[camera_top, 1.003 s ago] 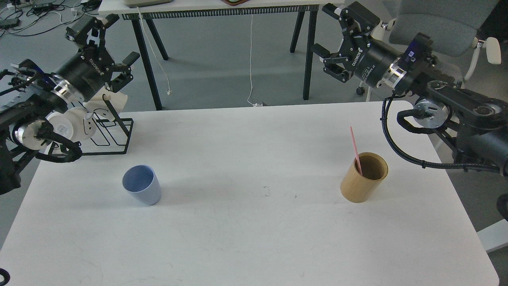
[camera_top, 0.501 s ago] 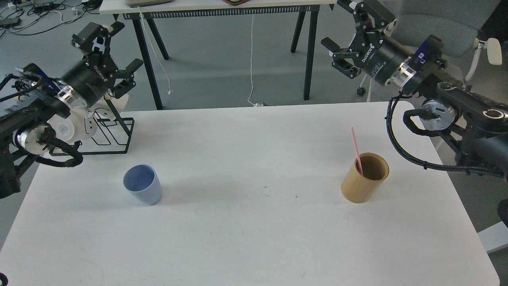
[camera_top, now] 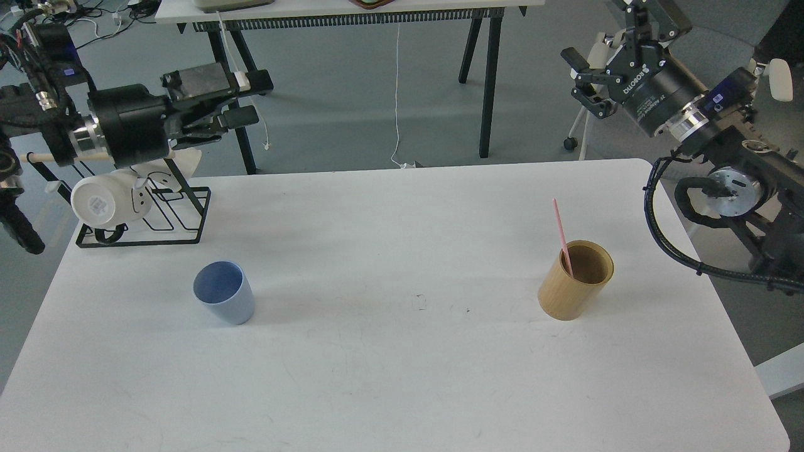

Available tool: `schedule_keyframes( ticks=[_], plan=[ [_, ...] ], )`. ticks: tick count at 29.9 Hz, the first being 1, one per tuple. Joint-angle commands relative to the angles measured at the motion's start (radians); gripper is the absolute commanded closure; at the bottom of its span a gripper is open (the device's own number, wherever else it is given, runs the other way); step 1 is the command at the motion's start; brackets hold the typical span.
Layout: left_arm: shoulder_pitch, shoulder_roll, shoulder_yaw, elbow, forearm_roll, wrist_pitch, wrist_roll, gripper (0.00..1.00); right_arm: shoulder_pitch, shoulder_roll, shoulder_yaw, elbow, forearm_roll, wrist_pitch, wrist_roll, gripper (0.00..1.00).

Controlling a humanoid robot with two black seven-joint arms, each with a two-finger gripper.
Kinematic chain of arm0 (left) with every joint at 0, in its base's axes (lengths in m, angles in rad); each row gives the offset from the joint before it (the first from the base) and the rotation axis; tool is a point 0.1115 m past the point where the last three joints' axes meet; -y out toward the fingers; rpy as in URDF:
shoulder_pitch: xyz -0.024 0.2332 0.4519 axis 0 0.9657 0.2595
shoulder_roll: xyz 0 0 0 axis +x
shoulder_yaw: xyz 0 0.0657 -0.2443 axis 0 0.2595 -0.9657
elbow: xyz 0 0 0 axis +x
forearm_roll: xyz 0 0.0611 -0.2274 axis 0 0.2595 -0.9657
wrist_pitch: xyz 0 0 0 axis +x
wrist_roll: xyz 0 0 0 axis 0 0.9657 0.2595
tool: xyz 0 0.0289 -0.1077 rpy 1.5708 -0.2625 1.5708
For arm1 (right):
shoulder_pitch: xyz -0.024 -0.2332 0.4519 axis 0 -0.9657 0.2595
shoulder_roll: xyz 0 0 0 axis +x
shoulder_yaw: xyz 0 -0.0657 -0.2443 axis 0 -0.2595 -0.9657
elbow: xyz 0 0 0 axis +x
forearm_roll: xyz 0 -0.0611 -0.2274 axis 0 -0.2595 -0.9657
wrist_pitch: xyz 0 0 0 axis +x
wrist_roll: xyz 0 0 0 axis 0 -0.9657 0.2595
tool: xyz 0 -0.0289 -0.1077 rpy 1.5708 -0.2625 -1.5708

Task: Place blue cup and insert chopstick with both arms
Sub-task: 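Lower the left gripper from the rack toward the blue cup, then grasp the blue cup with the left gripper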

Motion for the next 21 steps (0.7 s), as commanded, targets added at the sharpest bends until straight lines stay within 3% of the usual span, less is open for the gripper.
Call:
schedule_keyframes(
  ticks=[1,9,12,16,21],
  plan=[
    [-0.040,0.055,0.137,-0.026,0.235,0.000,0.000,0.00,-0.007,-0.001,0.000,-0.002,-0.001,0.000,0.000,0.01],
    [0.012,0.041,0.194,0.095,0.547,0.000,0.000,0.00,-0.024,0.002,-0.005,-0.007,-0.003,0.000,0.000,0.01],
    [0.032,-0.026,0.189,0.174,0.641,0.000,0.000,0.00,-0.026,0.000,-0.005,-0.005,-0.003,0.000,0.000,0.01],
    [0.071,-0.094,0.183,0.273,0.669,0.000,0.000,0.00,-0.026,-0.001,-0.005,-0.005,-0.003,0.000,0.000,0.01],
    [0.098,-0.152,0.180,0.300,0.670,0.000,0.000,0.00,-0.029,-0.003,-0.004,-0.007,-0.003,0.000,0.000,0.01]
  ],
)
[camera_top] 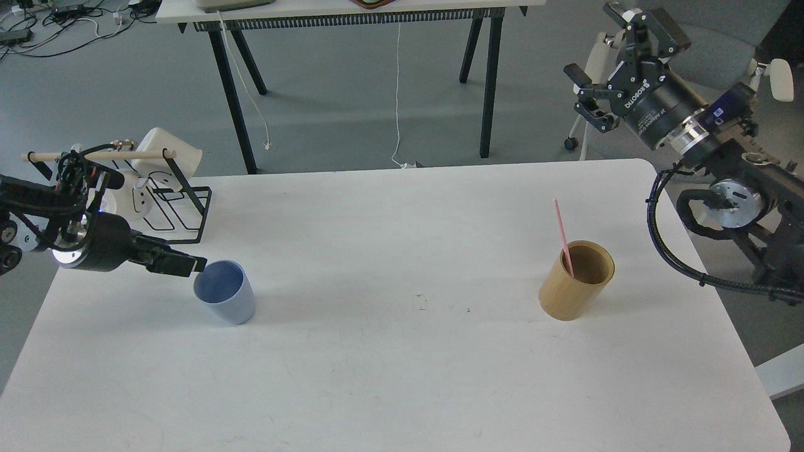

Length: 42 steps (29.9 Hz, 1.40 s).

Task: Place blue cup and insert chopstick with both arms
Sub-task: 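Grasp the blue cup with the left gripper, then lift the blue cup and carry it toward the table center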

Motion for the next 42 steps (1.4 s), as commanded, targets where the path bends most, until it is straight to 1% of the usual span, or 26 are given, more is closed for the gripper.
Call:
schedule_keyframes(
  ticks=[1,5,12,14,16,17,18,21,22,24,25,26,27,30,31,33,38,42],
  plan=[
    [0.015,-0.031,-0.001,0.018,0.000,0.000,0.000,0.00,-0.002,-0.001,0.002,-0.001,0.000,0.000,0.000,0.01],
    [0.033,-0.057,-0.001,0.029,0.000,0.000,0.000,0.01,-0.003,-0.001,0.002,-0.004,0.000,0.000,0.000,0.01],
    [0.061,-0.086,-0.005,0.097,-0.015,0.000,0.000,0.05,-0.014,-0.001,0.003,-0.004,0.000,0.000,0.000,0.01],
    [0.073,-0.097,-0.005,0.117,-0.018,0.000,0.000,0.10,-0.017,-0.003,0.003,-0.004,0.000,0.000,0.000,0.01],
    [0.082,-0.100,-0.005,0.128,-0.020,0.021,0.000,0.17,-0.017,-0.003,0.005,-0.004,0.000,0.000,0.000,0.01],
    [0.085,-0.098,-0.005,0.128,-0.021,0.024,0.000,0.22,-0.017,-0.003,0.005,-0.004,0.000,0.000,0.000,0.01],
    [0.088,-0.098,-0.005,0.128,-0.021,0.022,0.000,0.24,-0.019,-0.004,0.005,-0.004,0.000,0.000,0.000,0.01],
    [0.090,-0.098,-0.005,0.128,-0.023,0.022,0.000,0.26,-0.019,-0.015,0.005,-0.003,0.000,0.000,0.000,0.01],
    [0.091,-0.097,-0.005,0.128,-0.023,0.022,0.000,0.29,-0.020,-0.015,0.005,-0.003,0.000,0.000,0.000,0.01],
    [0.098,-0.095,-0.005,0.128,-0.021,0.030,0.000,0.40,-0.025,-0.015,0.005,-0.003,0.000,0.000,0.000,0.01],
    [0.099,-0.095,-0.005,0.128,-0.020,0.033,0.000,0.49,-0.026,-0.015,0.005,-0.003,0.000,0.000,0.000,0.01],
    [0.099,-0.095,-0.005,0.128,-0.020,0.038,0.000,0.60,-0.026,-0.016,0.005,-0.003,0.000,0.000,0.000,0.01],
    [0.101,-0.097,-0.007,0.128,-0.020,0.053,0.000,0.80,-0.026,-0.016,0.005,-0.003,0.000,0.000,0.000,0.01],
    [0.101,-0.098,-0.012,0.127,-0.018,0.084,0.000,0.82,-0.033,-0.016,0.006,-0.003,0.000,0.000,0.000,0.01],
    [0.101,-0.098,-0.013,0.125,-0.018,0.087,0.000,0.91,-0.033,-0.016,0.006,-0.003,0.000,0.000,0.000,0.01],
    [0.101,-0.098,-0.013,0.119,-0.018,0.093,0.000,1.00,-0.033,-0.024,0.006,-0.003,0.000,0.000,0.000,0.01],
    [0.098,-0.095,-0.048,0.101,-0.056,0.100,0.000,1.00,-0.037,-0.029,0.008,-0.003,0.000,0.000,0.000,0.01],
    [0.095,-0.077,-0.088,0.029,-0.067,0.102,0.000,1.00,-0.037,-0.035,0.011,-0.004,0.000,0.000,0.000,0.01]
  ],
)
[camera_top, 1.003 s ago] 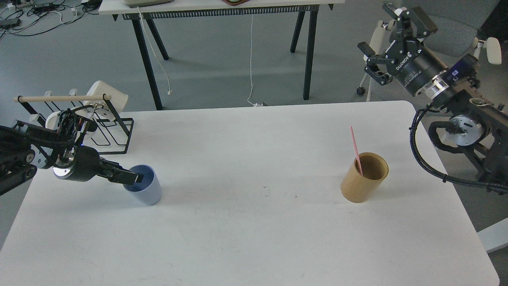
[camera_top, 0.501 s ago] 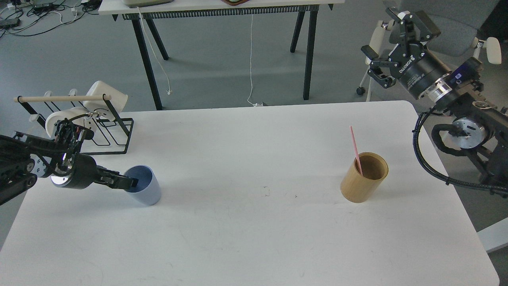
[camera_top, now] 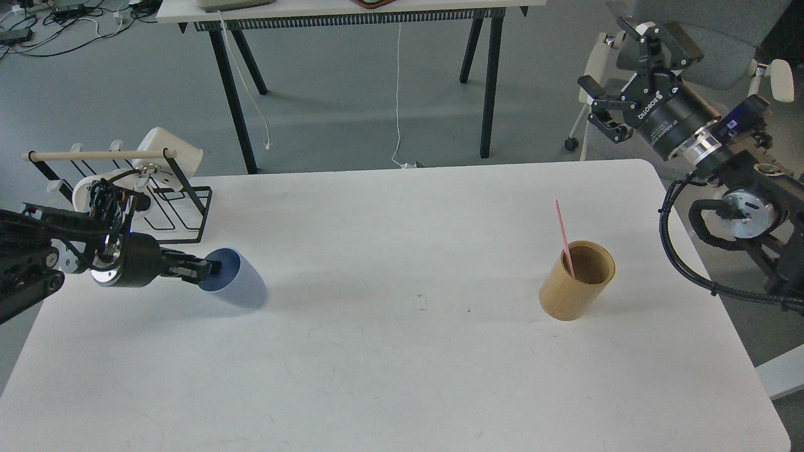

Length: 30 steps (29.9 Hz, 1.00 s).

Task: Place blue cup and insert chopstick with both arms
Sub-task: 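Lift the blue cup and carry it toward the table center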

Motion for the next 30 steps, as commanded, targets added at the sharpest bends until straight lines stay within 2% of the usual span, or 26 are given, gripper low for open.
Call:
schedule_keyframes(
  ticks=[1,6,11,15,18,20,30],
  plan=[
    [-0.004,0.016,-0.044,-0.063,-0.007,-0.001,0.000,1.00,0.000,-0.005,0.003,-0.003,0.000,0.000,0.000,0.01],
    [-0.069,-0.013,-0.098,-0.135,-0.007,-0.013,0.000,1.00,0.000,-0.016,0.014,-0.013,0.003,0.000,0.000,0.01],
    [-0.159,-0.206,-0.083,-0.111,0.005,-0.036,0.000,1.00,0.000,-0.042,0.044,-0.061,0.051,0.000,0.000,0.01],
    [-0.230,-0.404,-0.014,0.002,0.037,-0.047,0.000,1.00,0.006,-0.047,0.047,-0.113,0.063,0.000,0.000,0.01],
    [-0.279,-0.560,0.086,0.196,0.104,-0.044,0.000,1.00,0.009,-0.057,0.047,-0.122,0.063,0.000,0.000,0.01],
    [-0.285,-0.628,0.109,0.266,0.163,-0.044,0.000,1.00,0.009,-0.068,0.047,-0.121,0.064,0.000,0.000,0.01],
    [-0.285,-0.746,0.138,0.296,0.347,-0.076,0.000,1.00,0.000,-0.088,0.049,-0.124,0.064,0.000,0.000,0.01]
  ],
)
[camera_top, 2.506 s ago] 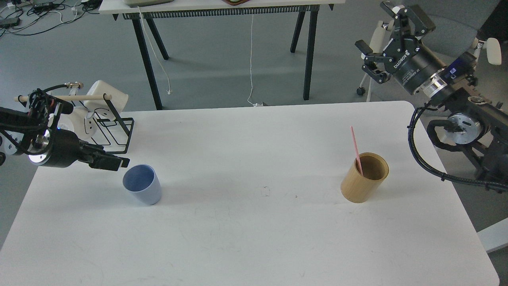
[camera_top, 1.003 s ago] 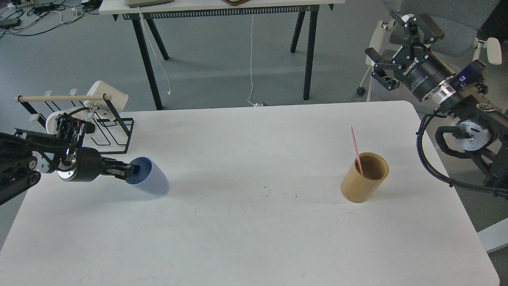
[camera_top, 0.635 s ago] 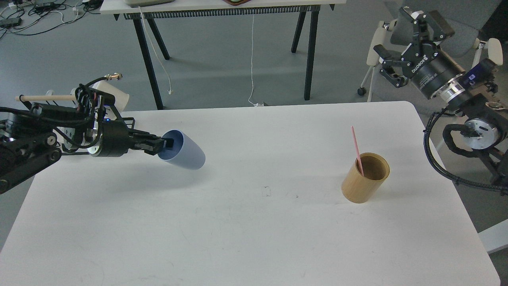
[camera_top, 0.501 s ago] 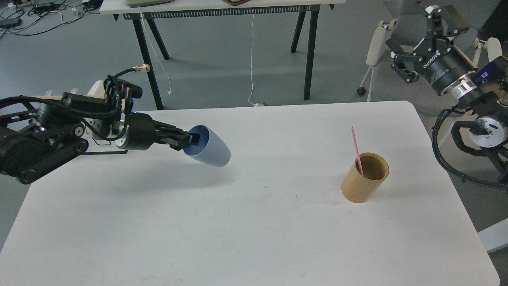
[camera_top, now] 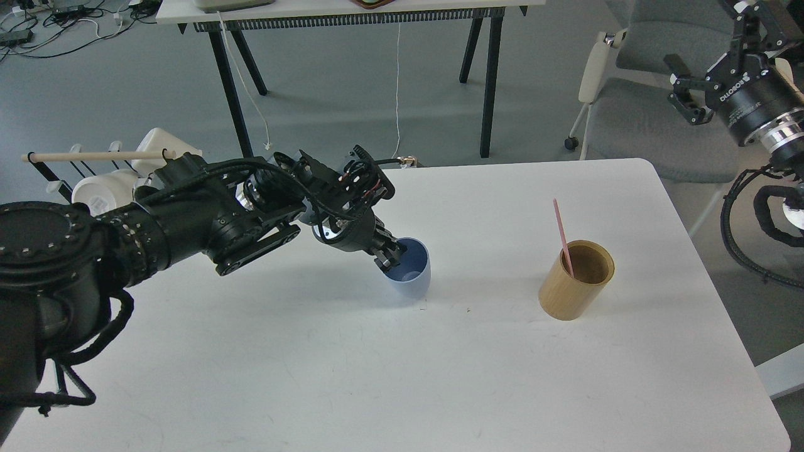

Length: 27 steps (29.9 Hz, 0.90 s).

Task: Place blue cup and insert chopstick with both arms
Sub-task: 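Lift the blue cup and carry it toward the table center, then set the blue cup down upright and open the left gripper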

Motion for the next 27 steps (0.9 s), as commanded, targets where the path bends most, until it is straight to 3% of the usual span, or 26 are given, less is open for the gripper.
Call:
schedule_keyframes(
  ticks=[1,20,27],
  plan=[
    [0.001,-0.017,0.003,0.003,0.050,-0.031,0.000,1.00,-0.001,-0.001,0.000,-0.001,0.000,0.000,0.000,0.01],
    [-0.013,-0.029,0.008,-0.009,0.233,-0.046,0.000,1.00,-0.013,-0.001,0.002,-0.001,0.000,0.000,0.000,0.01],
    [-0.038,-0.015,0.006,-0.132,0.233,-0.046,0.000,1.00,-0.013,-0.045,-0.001,0.002,0.000,0.000,0.000,0.01]
  ],
)
